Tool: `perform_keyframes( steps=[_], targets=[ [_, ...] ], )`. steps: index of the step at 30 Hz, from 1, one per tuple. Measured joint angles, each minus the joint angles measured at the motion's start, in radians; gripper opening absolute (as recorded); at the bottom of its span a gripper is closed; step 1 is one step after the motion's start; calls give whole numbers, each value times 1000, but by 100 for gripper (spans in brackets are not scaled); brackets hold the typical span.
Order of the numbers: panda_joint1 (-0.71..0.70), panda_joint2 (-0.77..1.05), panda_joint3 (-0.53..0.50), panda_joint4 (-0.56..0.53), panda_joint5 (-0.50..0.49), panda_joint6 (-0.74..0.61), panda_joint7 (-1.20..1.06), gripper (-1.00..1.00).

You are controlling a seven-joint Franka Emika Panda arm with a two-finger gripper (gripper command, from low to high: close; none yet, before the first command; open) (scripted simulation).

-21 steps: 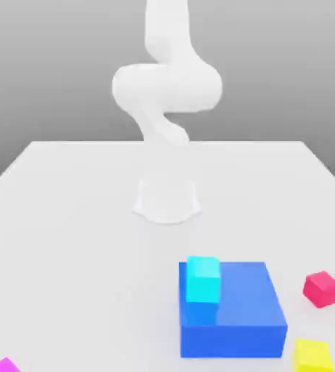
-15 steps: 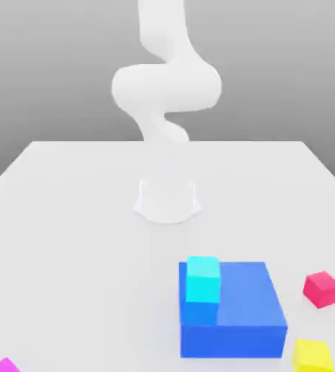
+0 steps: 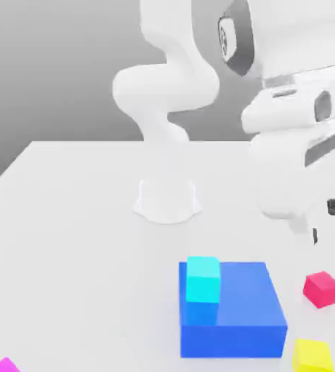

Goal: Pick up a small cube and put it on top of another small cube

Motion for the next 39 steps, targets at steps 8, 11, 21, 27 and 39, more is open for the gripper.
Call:
perform_keyframes(
  steps=[8, 11, 21, 27, 39],
  targets=[
    [49, 271, 32, 10, -113, 89, -154, 0],
    [65, 375, 33, 23, -149, 147, -176, 0],
    [63, 478, 38, 45, -149, 222, -182, -100],
    [90, 288, 55, -37, -162, 110, -192, -100],
    [224, 135, 176, -311, -235, 233, -252, -100]
  ],
)
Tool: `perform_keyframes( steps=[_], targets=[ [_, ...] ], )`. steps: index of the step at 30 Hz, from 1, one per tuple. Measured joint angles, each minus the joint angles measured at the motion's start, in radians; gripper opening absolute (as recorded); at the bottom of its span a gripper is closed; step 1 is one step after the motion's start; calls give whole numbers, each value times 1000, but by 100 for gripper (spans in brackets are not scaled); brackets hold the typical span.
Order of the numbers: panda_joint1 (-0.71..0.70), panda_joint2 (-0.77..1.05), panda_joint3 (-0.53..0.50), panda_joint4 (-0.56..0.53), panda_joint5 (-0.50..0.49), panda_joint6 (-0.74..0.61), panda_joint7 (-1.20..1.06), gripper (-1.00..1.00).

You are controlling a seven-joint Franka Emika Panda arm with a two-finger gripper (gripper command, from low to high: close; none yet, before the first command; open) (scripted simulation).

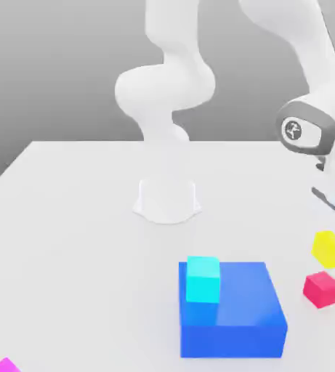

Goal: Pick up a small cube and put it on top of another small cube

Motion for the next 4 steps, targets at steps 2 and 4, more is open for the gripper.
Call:
perform_keyframes(
  steps=[2, 4],
  targets=[
    [11, 53, -14, 2, -17, 51, 13, 100],
    [11, 53, -14, 2, -17, 51, 13, 100]
  ],
)
